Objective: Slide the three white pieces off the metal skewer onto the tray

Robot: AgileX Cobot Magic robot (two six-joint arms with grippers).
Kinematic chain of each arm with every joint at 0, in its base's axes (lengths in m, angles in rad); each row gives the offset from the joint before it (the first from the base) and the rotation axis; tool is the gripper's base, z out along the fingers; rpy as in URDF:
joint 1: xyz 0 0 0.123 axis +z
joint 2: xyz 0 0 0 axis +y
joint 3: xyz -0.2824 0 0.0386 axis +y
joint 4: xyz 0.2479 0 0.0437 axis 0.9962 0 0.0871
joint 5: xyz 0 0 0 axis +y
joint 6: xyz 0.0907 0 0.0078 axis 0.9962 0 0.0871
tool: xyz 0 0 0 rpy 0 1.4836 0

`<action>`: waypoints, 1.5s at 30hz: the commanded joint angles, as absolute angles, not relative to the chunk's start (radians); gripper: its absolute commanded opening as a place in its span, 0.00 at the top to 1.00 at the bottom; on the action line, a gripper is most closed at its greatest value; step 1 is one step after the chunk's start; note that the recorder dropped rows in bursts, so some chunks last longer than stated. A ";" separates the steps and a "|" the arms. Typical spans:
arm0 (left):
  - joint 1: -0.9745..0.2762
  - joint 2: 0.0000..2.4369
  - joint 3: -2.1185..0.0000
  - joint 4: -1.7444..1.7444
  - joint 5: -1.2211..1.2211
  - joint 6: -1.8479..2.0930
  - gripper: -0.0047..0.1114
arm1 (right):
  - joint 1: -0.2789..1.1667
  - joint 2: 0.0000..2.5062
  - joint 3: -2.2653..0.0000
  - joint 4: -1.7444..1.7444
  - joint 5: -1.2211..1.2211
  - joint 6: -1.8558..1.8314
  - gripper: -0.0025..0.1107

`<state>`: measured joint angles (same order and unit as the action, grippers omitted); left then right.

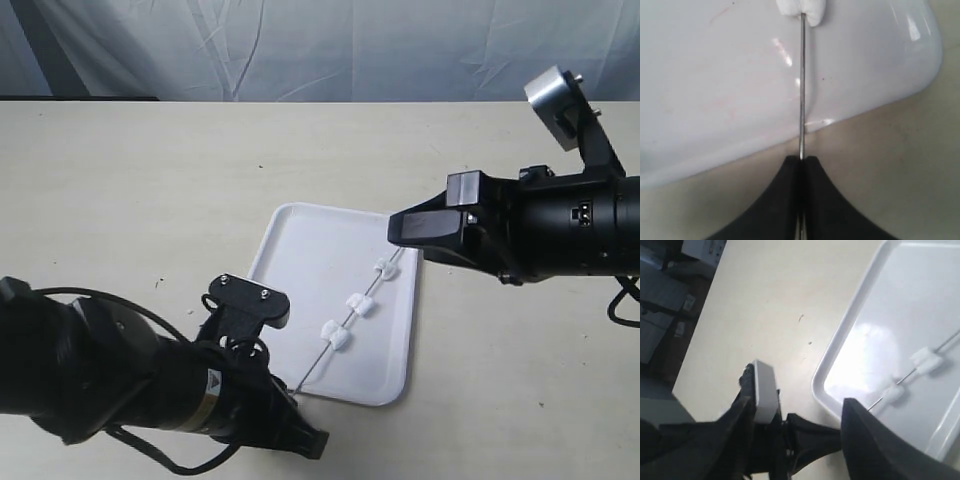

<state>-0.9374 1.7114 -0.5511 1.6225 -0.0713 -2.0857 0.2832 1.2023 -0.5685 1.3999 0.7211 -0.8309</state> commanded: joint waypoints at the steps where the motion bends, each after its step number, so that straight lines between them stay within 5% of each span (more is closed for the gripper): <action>1: -0.941 1.664 -0.471 1.637 -0.042 -2.086 0.96 | 0.287 1.202 -0.572 1.433 0.637 -0.837 0.46; 24: -0.940 1.045 -0.361 1.580 -0.120 -2.092 0.96 | 0.287 1.202 -0.572 1.502 0.667 -0.848 0.47; 45: -0.940 1.002 -0.353 1.538 -0.271 -2.092 0.96 | 0.287 1.202 -0.586 1.744 0.675 -1.046 0.47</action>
